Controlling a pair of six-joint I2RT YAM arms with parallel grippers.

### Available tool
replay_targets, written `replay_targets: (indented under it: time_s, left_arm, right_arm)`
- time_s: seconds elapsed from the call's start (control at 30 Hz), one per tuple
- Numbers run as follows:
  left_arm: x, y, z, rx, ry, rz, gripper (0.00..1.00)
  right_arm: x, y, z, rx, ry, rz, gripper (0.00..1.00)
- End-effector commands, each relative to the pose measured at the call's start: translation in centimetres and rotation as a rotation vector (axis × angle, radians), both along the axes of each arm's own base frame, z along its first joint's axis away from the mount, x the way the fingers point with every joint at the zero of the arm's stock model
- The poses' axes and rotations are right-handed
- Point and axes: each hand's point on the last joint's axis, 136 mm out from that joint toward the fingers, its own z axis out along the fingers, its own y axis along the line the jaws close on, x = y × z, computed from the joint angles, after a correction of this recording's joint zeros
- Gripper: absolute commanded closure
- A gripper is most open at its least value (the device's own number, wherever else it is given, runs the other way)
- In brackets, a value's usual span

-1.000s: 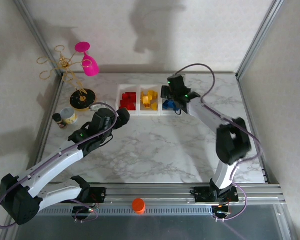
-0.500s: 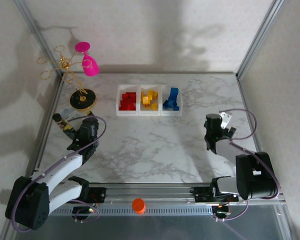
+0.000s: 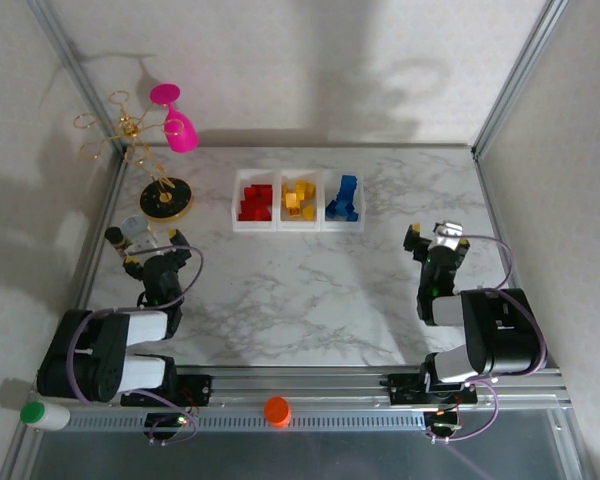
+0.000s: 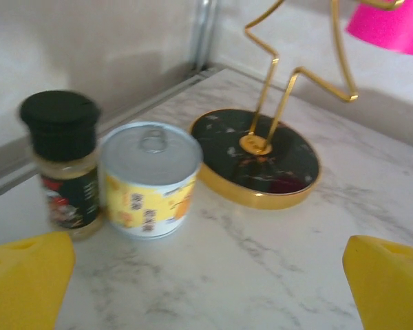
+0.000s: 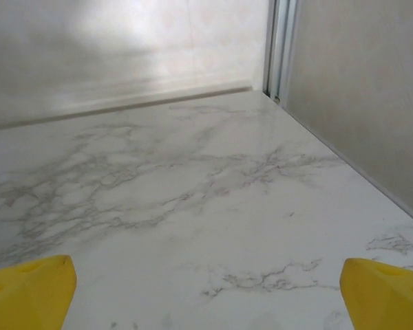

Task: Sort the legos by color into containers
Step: Reset both arms

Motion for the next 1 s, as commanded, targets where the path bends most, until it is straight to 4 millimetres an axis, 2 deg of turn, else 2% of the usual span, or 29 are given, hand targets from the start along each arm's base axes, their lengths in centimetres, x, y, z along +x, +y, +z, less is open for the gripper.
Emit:
replay_targets:
  time_s: [0.0,0.1,0.2,0.23,0.97]
  left_arm:
    - [1.2,-1.7,2.7,0.035,-0.121,-0.096,0.0]
    - [1.5,-2.5,2.0,0.06,-0.119,-0.125,0.0]
    - [3.0,-3.5,0.9,0.102,-0.062,-0.132,0.01]
    - [3.1,-3.2,0.5,0.084,-0.042,-0.137,0.01]
    - [3.2,-3.1,0.6,0.08,-0.048,-0.138,0.01]
  right_arm:
    - [-0.3,1.9,1.4,-0.032,-0.113,0.124,0.01]
    - [1.4,1.6,0.4,0.0,-0.049,0.149,0.01]
    - [1.3,1.6,0.4,0.002,-0.053,0.152,0.01]
    - [1.4,1.6,0.4,0.002,-0.046,0.15,0.01]
    - [1.3,1.7,0.4,-0.004,-0.048,0.152,0.01]
